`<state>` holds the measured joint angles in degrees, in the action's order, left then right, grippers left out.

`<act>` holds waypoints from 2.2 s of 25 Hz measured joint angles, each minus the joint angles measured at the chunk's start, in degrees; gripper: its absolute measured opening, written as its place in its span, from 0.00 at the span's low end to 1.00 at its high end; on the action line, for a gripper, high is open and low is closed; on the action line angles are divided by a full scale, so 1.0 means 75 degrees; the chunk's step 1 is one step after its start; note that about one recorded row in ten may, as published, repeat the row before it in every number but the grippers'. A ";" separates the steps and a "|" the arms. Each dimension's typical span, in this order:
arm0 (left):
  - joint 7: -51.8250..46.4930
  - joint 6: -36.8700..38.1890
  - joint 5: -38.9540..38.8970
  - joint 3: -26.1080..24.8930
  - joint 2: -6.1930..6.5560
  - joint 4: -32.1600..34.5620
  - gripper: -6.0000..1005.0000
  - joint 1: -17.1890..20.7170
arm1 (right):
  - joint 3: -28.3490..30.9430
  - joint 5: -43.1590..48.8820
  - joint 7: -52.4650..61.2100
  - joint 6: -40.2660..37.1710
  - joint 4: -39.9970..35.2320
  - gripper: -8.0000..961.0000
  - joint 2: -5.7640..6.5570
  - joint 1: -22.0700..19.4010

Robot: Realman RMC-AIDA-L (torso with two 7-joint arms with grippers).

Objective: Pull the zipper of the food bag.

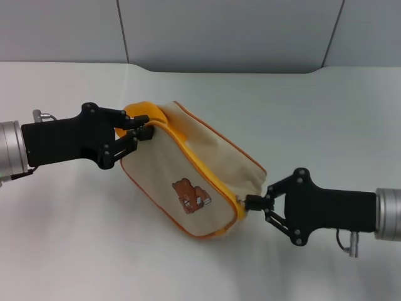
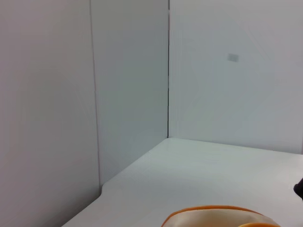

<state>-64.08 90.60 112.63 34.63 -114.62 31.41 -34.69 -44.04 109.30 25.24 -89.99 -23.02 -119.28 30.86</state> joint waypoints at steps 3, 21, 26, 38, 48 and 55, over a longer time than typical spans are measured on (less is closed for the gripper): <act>0.0001 -0.0055 -0.0008 -0.0031 0.0005 -0.0127 0.16 0.0016 | 0.0204 -0.0046 0.0199 0.0006 -0.0034 0.10 0.0002 -0.0100; 0.0793 -0.0453 -0.0215 -0.0986 -0.0521 -0.2247 0.16 0.0759 | 0.1643 -0.0085 0.2882 -0.0335 0.0002 0.40 0.0188 0.0240; 0.0267 0.0788 -0.0137 -0.0877 -0.0143 -0.1390 0.21 0.1094 | 0.1631 -0.0085 0.3263 -0.0506 0.0066 0.56 0.0288 0.0251; 0.0145 0.2958 -0.0101 0.0312 0.0265 -0.0793 0.73 0.1023 | 0.1041 0.0507 0.5367 -0.2962 0.0124 0.81 0.0622 0.0230; 0.0104 0.2816 0.0057 0.0708 0.0245 -0.0744 0.82 0.0912 | 0.0974 0.1019 0.5339 -0.2542 0.0125 0.85 0.0500 0.0031; 0.0120 0.2790 0.0064 0.0737 0.0248 -0.0725 0.82 0.0887 | 0.0974 0.1024 0.5329 -0.2567 0.0123 0.85 0.0464 0.0022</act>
<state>-63.18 111.53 113.11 40.16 -112.76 25.97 -28.04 -36.74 116.98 65.20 -109.24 -22.09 -115.80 31.03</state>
